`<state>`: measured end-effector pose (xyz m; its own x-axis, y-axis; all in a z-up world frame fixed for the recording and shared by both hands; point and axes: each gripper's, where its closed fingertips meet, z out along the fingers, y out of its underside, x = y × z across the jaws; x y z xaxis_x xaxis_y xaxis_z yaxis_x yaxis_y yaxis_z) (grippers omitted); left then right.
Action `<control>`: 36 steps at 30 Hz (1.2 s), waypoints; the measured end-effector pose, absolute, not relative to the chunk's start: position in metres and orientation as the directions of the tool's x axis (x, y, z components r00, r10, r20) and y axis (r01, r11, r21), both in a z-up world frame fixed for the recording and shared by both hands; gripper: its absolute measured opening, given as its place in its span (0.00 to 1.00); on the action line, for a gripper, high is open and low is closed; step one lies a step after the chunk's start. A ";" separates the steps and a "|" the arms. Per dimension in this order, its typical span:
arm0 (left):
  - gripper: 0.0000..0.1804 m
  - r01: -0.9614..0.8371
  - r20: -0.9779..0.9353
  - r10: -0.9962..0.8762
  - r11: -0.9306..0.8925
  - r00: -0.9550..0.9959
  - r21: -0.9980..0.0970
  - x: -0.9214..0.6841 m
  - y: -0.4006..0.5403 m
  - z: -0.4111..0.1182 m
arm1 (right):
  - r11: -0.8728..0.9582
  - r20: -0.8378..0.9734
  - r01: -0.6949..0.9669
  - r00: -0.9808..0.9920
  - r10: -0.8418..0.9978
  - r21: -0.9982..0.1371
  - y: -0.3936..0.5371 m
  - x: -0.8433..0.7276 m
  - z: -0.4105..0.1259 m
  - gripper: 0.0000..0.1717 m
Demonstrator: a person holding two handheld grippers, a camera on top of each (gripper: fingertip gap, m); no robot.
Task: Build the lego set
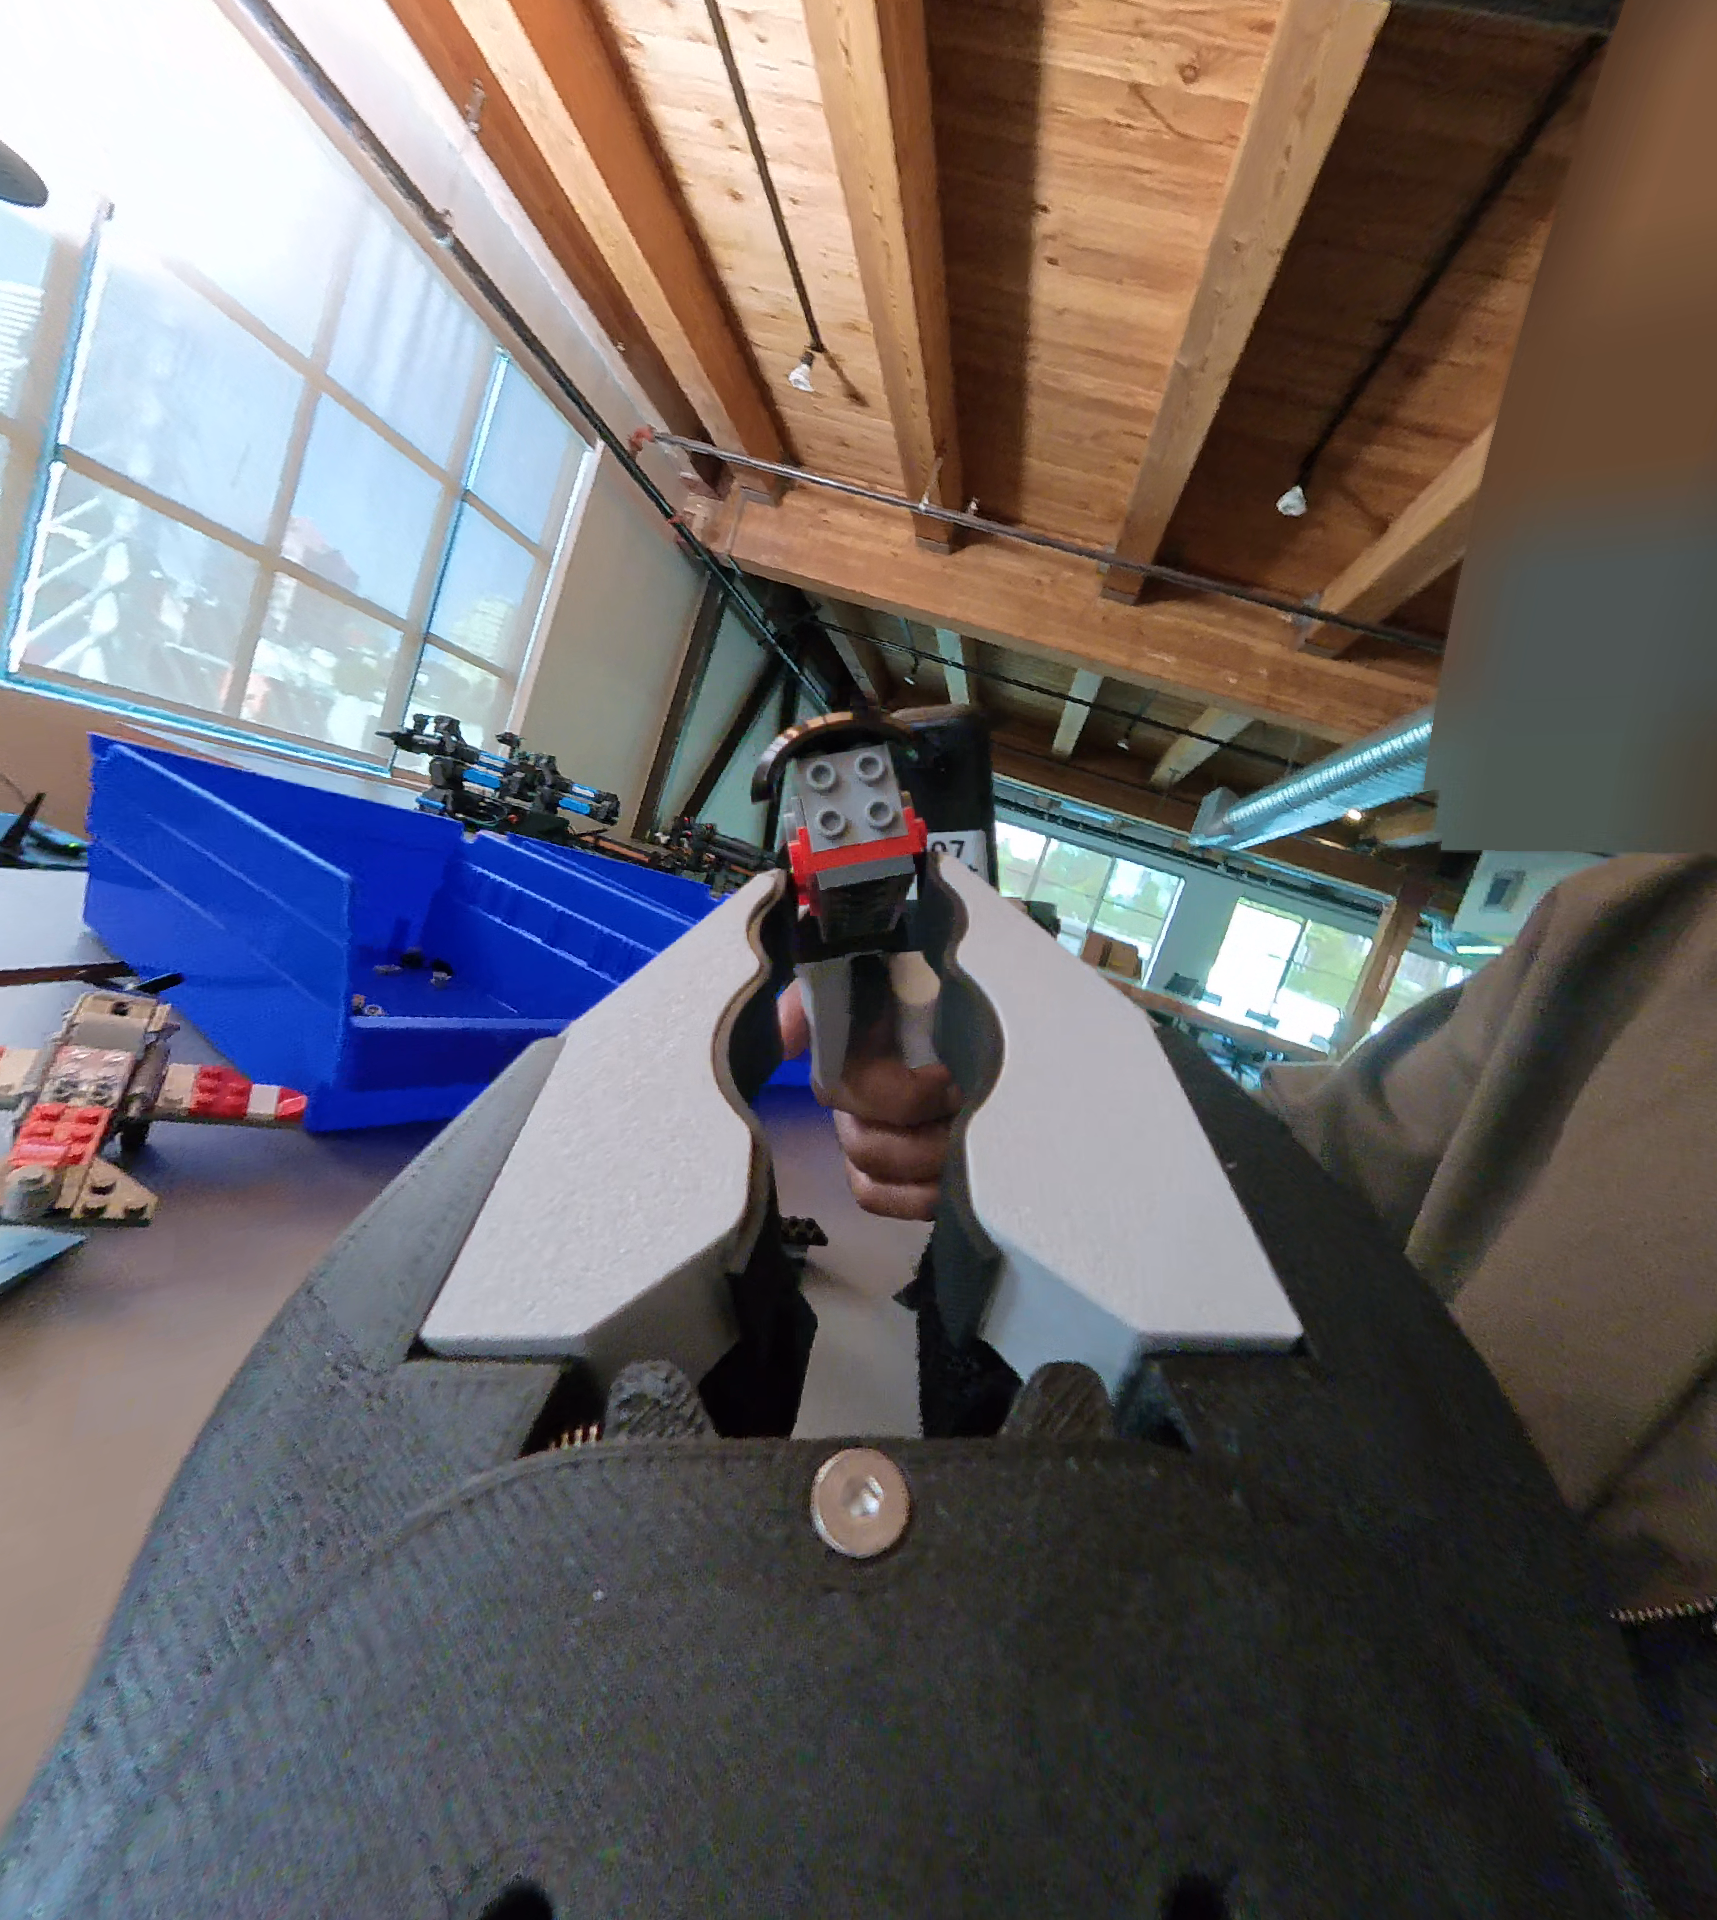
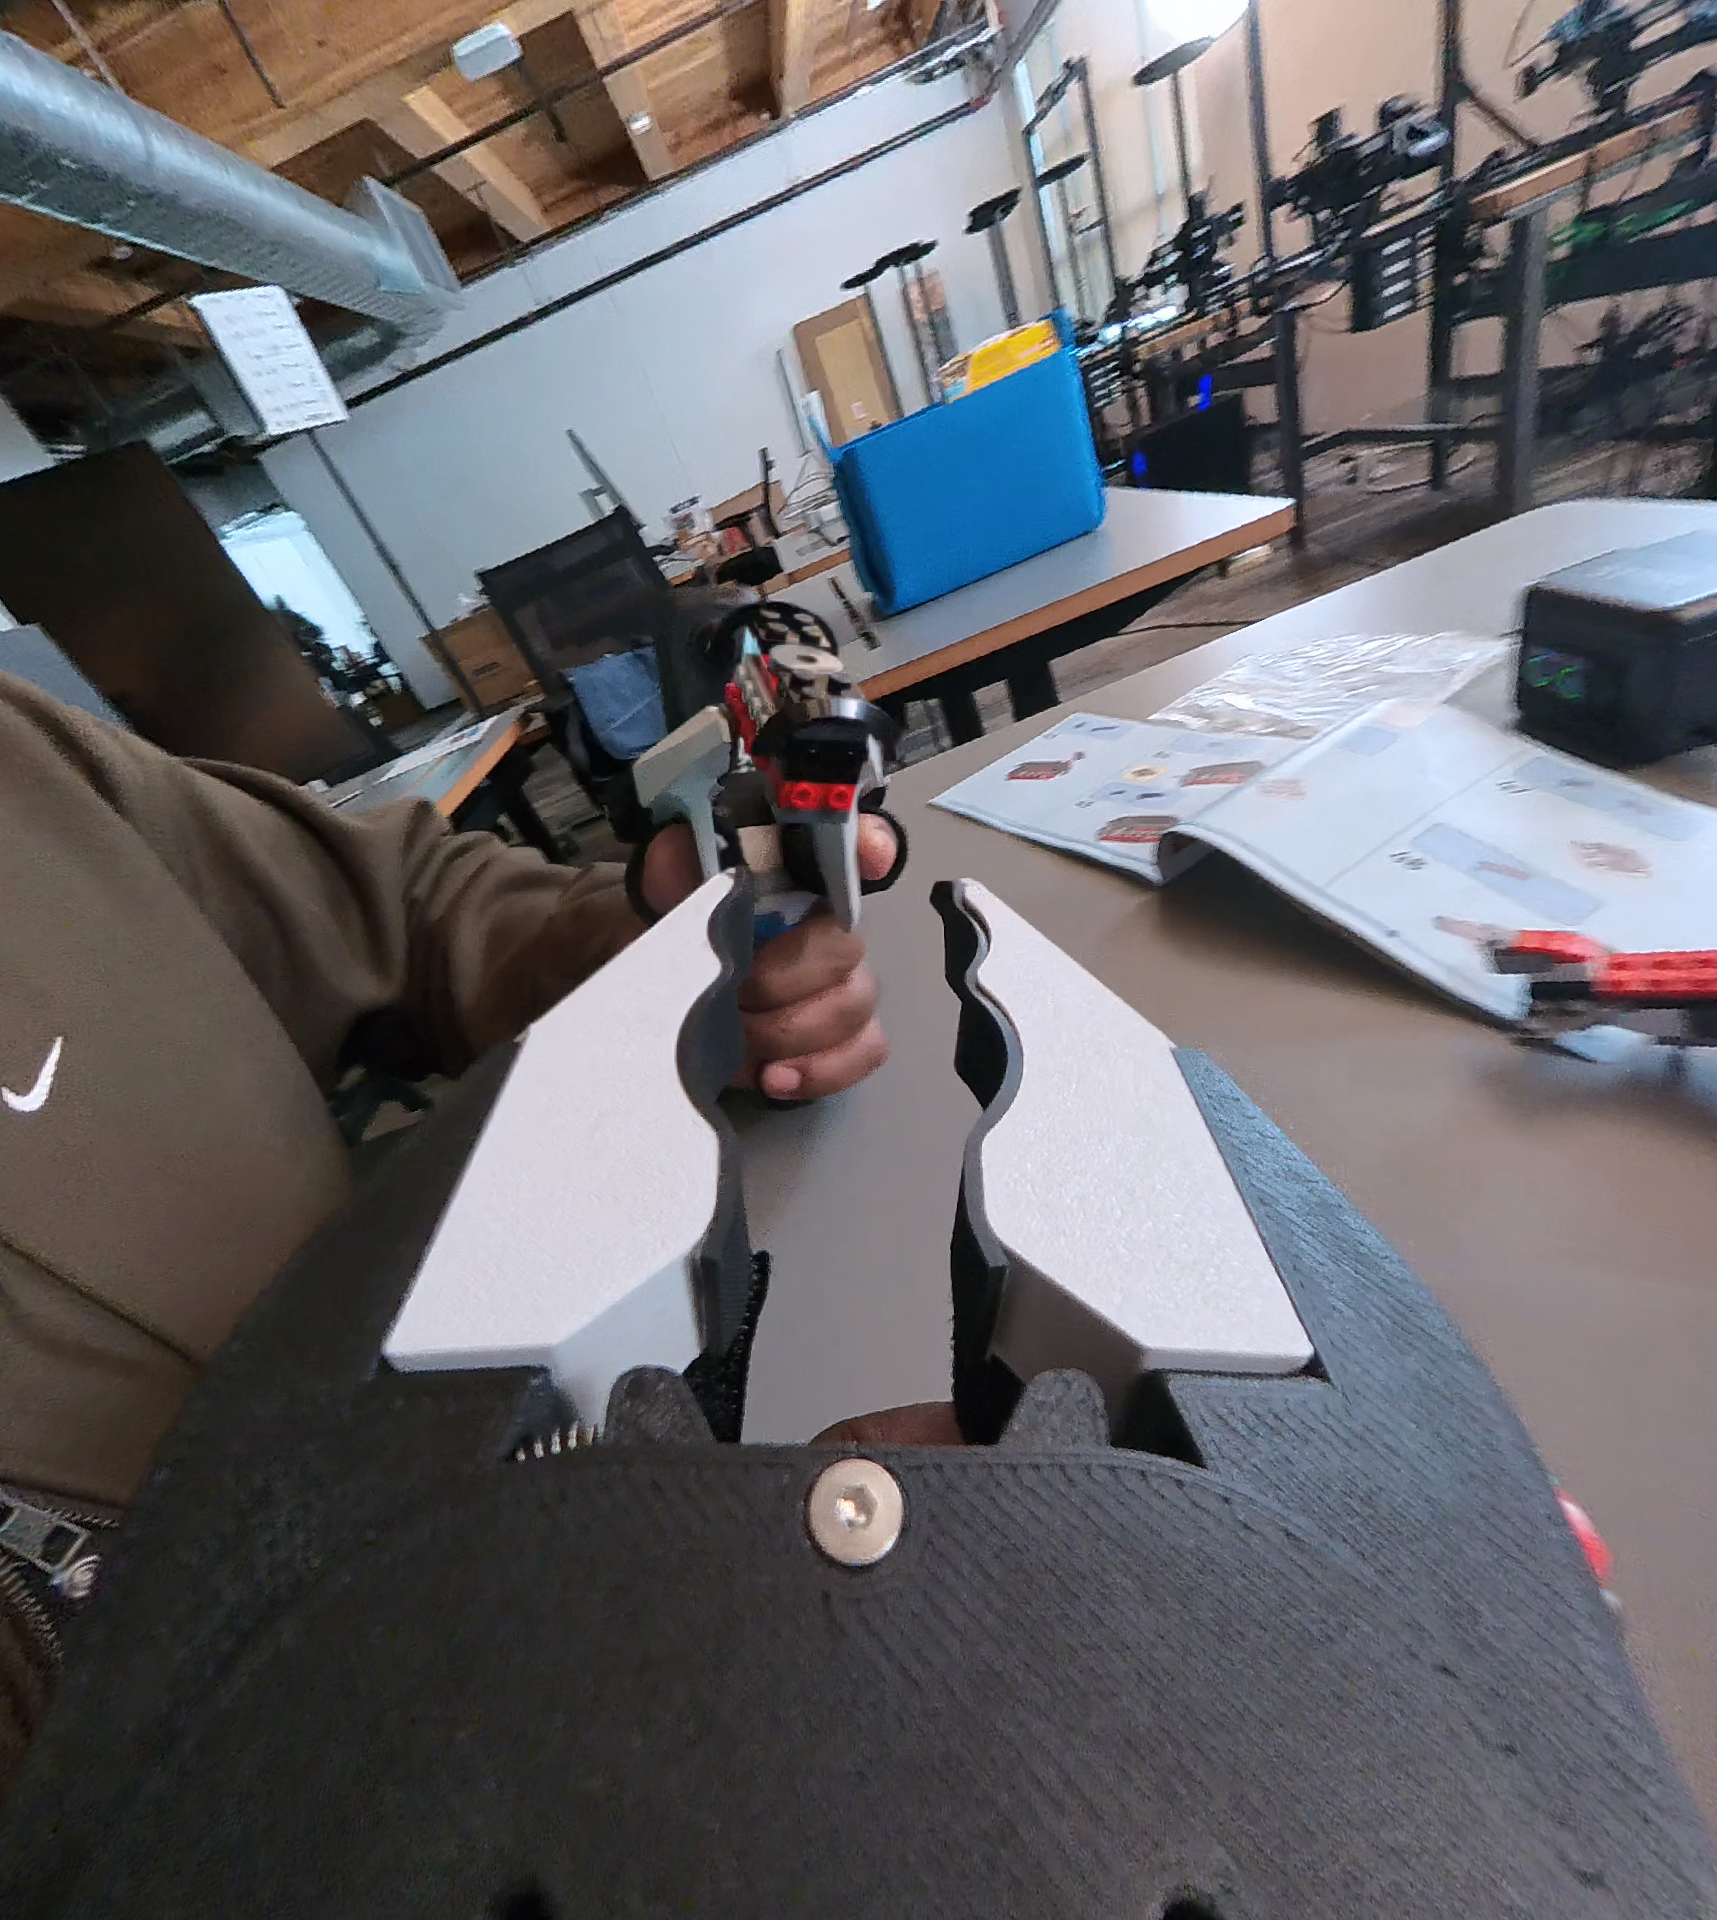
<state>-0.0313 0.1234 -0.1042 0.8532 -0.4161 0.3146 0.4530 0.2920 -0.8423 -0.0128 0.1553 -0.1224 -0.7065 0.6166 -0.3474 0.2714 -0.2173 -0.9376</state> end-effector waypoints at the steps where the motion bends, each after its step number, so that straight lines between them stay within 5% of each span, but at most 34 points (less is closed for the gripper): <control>1: 0.14 0.438 0.297 -0.423 0.290 0.856 -0.851 -0.027 0.124 -0.104 | -0.218 -0.352 0.278 -0.713 0.606 -0.936 0.151 -0.012 -0.124 0.22; 16: 0.14 0.320 0.193 -0.430 0.246 0.882 -0.915 -0.005 0.131 -0.113 | -0.270 -0.361 0.250 -0.763 0.536 -0.930 0.138 -0.003 -0.119 0.14; 36: 0.14 0.241 0.166 -0.393 0.150 0.904 -0.959 0.001 0.139 -0.126 | -0.048 -0.095 0.084 -0.757 0.646 -0.995 0.148 -0.006 -0.130 0.13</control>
